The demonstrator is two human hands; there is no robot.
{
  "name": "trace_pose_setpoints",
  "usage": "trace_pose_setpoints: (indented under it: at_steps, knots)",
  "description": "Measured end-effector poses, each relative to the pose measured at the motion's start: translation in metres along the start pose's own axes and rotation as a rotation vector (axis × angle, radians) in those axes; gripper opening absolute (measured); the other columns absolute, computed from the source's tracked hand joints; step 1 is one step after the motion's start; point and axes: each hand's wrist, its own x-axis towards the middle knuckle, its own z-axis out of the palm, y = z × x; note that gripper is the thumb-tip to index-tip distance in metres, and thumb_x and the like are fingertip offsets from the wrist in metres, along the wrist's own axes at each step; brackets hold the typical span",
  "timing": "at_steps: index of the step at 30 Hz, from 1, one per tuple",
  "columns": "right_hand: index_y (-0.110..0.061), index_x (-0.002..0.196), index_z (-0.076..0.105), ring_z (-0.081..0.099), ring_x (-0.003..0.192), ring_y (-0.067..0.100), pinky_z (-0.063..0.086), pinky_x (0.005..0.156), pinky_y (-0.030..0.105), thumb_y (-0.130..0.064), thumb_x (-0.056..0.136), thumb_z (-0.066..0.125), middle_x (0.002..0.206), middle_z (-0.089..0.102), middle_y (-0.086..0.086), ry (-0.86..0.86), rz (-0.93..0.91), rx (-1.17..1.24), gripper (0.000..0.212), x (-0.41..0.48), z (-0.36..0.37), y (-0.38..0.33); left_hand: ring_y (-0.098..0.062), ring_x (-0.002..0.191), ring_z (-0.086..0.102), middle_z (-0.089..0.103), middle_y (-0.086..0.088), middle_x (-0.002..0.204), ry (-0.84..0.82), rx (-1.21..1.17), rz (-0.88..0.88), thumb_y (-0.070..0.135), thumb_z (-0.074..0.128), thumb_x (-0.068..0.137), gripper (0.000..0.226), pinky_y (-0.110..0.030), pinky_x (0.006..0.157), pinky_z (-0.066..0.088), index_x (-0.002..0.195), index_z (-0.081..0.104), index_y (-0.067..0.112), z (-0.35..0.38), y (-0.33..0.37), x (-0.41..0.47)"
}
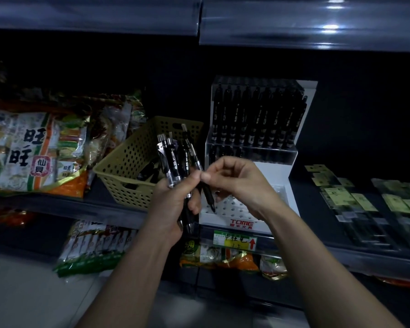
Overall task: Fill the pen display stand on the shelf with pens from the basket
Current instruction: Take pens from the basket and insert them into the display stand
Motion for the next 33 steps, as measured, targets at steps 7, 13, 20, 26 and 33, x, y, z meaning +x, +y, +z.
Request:
trace_pose_setpoints:
  at_steps: [7, 13, 20, 26, 33]
  knots:
    - [-0.007, 0.079, 0.068, 0.058, 0.053, 0.012, 0.05, 0.048, 0.021, -0.013, 0.073, 0.074, 0.06, 0.064, 0.003, 0.046, 0.007, 0.026, 0.009, -0.003, -0.012, -0.005, -0.015, 0.04, 0.037, 0.042, -0.007, 0.047, -0.001, 0.243, 0.026, 0.012, 0.066, 0.087, 0.015, -0.026, 0.042, 0.035, 0.075, 0.058, 0.007, 0.008, -0.008, -0.002]
    - [0.0, 0.083, 0.066, 0.059, 0.059, 0.023, 0.051, 0.053, 0.032, -0.01, 0.078, 0.074, 0.068, 0.062, 0.014, 0.08, -0.03, -0.128, 0.014, -0.004, -0.02, -0.007, -0.014, 0.04, 0.037, 0.043, -0.005, 0.048, -0.019, 0.246, -0.02, 0.012, 0.068, 0.085, 0.013, -0.026, 0.041, 0.035, 0.073, 0.061, 0.013, 0.014, -0.009, -0.002]
    - [-0.015, 0.079, 0.066, 0.067, 0.065, 0.022, 0.058, 0.063, 0.033, -0.018, 0.078, 0.077, 0.071, 0.068, 0.009, 0.53, -0.128, -0.33, 0.011, -0.003, -0.049, -0.003, -0.013, 0.044, 0.04, 0.056, -0.002, 0.07, 0.009, 0.167, -0.189, 0.029, 0.065, 0.088, 0.021, -0.025, 0.042, 0.037, 0.089, 0.05, 0.014, 0.021, -0.011, -0.002]
    - [-0.012, 0.088, 0.072, 0.066, 0.069, 0.013, 0.057, 0.068, 0.031, -0.027, 0.079, 0.076, 0.074, 0.069, 0.0, 0.705, -0.215, -0.567, 0.018, -0.002, -0.061, 0.015, -0.012, 0.04, 0.04, 0.054, -0.005, 0.07, -0.002, 0.069, -0.286, 0.015, 0.056, 0.094, 0.009, -0.021, 0.038, 0.035, 0.088, 0.049, 0.012, 0.025, -0.011, -0.006]
    - [-0.007, 0.095, 0.073, 0.065, 0.076, 0.012, 0.055, 0.074, 0.029, -0.022, 0.083, 0.074, 0.084, 0.073, 0.004, 0.709, -0.257, -0.706, 0.02, -0.001, -0.054, 0.025, -0.012, 0.043, 0.043, 0.058, -0.002, 0.064, 0.026, 0.009, -0.33, 0.015, 0.06, 0.092, 0.01, -0.022, 0.041, 0.038, 0.089, 0.053, 0.008, 0.019, -0.017, -0.004]
